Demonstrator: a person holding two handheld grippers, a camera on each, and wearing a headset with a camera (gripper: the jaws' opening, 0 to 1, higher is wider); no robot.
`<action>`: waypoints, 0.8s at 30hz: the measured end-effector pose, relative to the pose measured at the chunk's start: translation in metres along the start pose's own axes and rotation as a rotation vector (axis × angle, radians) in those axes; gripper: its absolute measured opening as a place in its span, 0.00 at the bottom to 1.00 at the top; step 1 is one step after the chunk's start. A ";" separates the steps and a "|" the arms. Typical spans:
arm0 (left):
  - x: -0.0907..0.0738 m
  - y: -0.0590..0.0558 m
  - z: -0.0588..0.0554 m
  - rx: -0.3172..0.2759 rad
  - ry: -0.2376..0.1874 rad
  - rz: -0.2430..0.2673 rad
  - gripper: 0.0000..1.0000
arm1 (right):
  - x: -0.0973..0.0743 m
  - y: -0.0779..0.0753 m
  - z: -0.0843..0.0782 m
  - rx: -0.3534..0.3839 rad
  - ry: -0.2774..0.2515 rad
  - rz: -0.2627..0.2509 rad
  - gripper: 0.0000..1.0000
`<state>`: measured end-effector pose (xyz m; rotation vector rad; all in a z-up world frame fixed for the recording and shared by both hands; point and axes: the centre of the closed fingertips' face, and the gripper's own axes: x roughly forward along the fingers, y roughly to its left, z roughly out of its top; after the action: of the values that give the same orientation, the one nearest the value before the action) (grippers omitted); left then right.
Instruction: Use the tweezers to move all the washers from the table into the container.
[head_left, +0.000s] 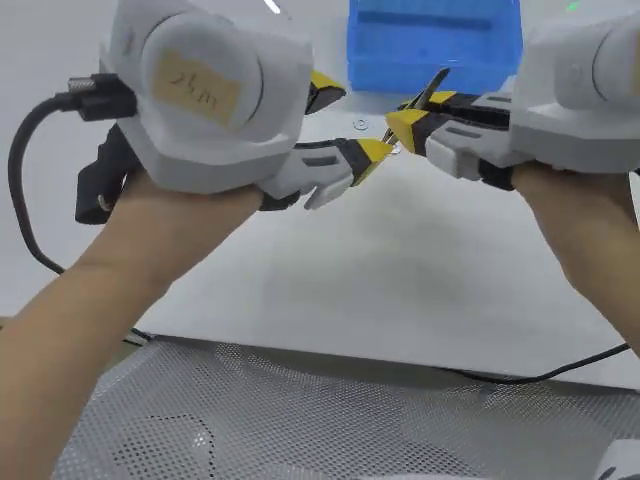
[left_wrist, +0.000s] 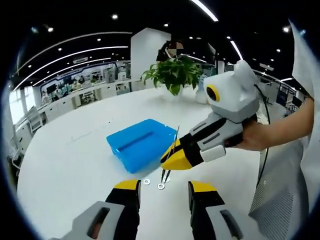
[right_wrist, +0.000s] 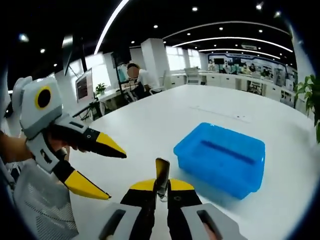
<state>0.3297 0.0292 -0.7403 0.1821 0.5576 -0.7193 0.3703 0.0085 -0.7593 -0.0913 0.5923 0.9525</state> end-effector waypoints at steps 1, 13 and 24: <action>-0.001 0.001 -0.002 -0.008 -0.002 0.004 0.37 | 0.001 0.000 0.000 -0.001 0.002 0.002 0.04; -0.003 0.002 0.011 -0.014 -0.029 0.015 0.36 | 0.009 0.007 -0.012 -0.079 0.060 -0.004 0.04; 0.017 -0.004 0.046 0.034 -0.090 -0.040 0.34 | 0.010 0.003 -0.012 -0.071 0.062 -0.018 0.03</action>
<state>0.3565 0.0008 -0.7104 0.1699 0.4643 -0.7724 0.3670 0.0139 -0.7741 -0.1903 0.6141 0.9558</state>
